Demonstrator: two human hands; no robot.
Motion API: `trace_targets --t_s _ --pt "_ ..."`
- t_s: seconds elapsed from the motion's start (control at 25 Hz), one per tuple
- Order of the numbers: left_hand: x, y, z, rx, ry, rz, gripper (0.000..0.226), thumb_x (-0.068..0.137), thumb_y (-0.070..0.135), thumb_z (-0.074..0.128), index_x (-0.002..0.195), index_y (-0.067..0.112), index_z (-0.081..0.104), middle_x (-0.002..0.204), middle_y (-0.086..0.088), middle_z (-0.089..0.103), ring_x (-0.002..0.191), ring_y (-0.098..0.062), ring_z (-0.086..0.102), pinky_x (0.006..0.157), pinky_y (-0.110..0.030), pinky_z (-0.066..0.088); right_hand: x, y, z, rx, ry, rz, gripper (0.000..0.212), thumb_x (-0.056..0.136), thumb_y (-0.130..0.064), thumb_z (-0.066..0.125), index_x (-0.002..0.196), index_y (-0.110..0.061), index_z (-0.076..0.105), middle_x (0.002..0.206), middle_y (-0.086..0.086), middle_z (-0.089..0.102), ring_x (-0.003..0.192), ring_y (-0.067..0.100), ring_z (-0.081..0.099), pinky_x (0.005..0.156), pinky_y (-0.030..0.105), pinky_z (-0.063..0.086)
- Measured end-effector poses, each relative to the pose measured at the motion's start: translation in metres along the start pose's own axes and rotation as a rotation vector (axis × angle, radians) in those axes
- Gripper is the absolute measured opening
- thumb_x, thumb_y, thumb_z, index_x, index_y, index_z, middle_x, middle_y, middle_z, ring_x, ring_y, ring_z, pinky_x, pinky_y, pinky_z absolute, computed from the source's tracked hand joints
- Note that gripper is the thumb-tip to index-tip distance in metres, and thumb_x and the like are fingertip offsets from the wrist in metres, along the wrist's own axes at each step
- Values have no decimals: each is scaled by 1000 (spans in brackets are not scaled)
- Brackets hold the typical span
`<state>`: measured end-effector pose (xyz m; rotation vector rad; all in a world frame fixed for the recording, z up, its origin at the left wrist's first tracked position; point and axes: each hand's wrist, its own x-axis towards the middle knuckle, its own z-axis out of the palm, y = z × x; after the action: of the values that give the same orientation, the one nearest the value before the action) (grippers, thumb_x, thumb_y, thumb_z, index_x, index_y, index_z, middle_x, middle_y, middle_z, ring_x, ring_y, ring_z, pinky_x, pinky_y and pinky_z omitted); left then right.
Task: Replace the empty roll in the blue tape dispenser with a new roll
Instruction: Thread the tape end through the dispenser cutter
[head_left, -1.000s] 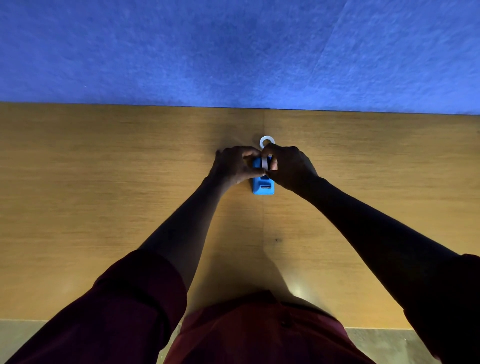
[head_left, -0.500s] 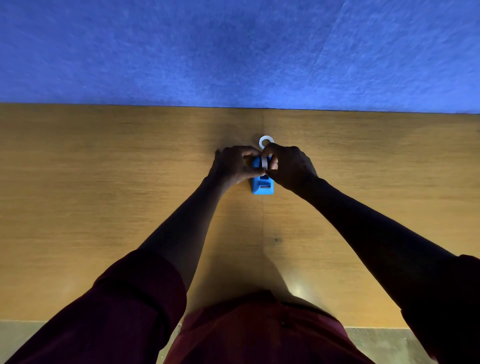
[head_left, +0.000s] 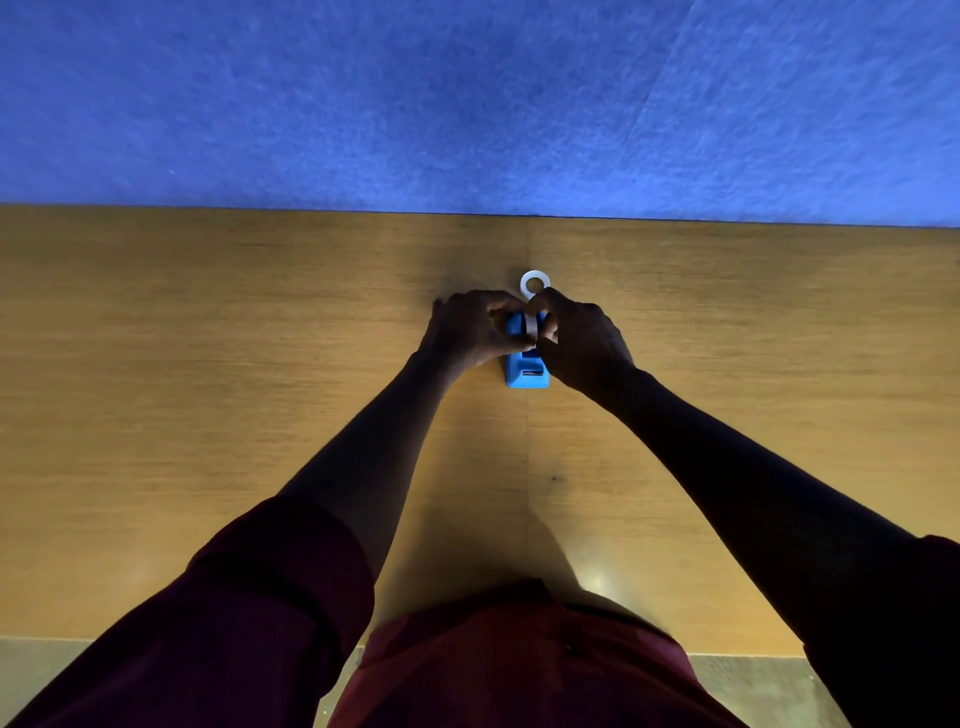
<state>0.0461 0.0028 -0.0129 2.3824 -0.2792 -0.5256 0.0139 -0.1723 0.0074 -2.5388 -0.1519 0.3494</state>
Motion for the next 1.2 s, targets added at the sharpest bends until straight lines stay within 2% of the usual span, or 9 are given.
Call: trace_targets --t_s 0.08,0.28,0.56,0.8,0.96,1.2 --pt "0 1 -1 10 1 -9 53 77 50 81 123 27 70 119 7 74 115 -14 66 105 -52 48 1 -1 -1 16 1 13 27 91 -17 66 117 -20 59 98 6 74 86 23 72 72 44 61" --pt "-1 1 -1 10 8 -15 50 78 43 84 124 27 70 119 7 74 115 -16 66 105 -52 47 4 -1 -1 20 27 17 26 90 -20 65 116 -18 65 99 8 75 89 27 71 75 44 60" --pt "-2 2 -1 14 15 -1 49 78 42 84 123 28 70 119 8 74 115 -15 65 106 -52 47 1 1 3 44 105 6 17 88 -19 67 104 -20 67 91 3 76 83 22 72 70 35 58" --pt "-2 2 0 27 13 0 49 79 42 83 124 27 70 121 7 74 117 -15 65 106 -51 47 3 2 3 43 100 0 18 88 -19 68 106 -19 68 92 3 76 81 19 72 65 27 54" --pt "-2 2 0 23 16 -5 51 78 42 84 125 26 70 121 7 74 117 -15 65 106 -51 47 3 1 2 53 98 2 18 87 -17 70 104 -18 68 94 4 76 82 20 72 70 34 59" --pt "-2 2 1 33 9 1 51 79 42 83 125 25 70 122 6 74 118 -15 65 106 -51 47 3 1 -1 52 78 -10 14 88 -16 68 101 -17 68 94 6 76 84 23 72 74 40 60"
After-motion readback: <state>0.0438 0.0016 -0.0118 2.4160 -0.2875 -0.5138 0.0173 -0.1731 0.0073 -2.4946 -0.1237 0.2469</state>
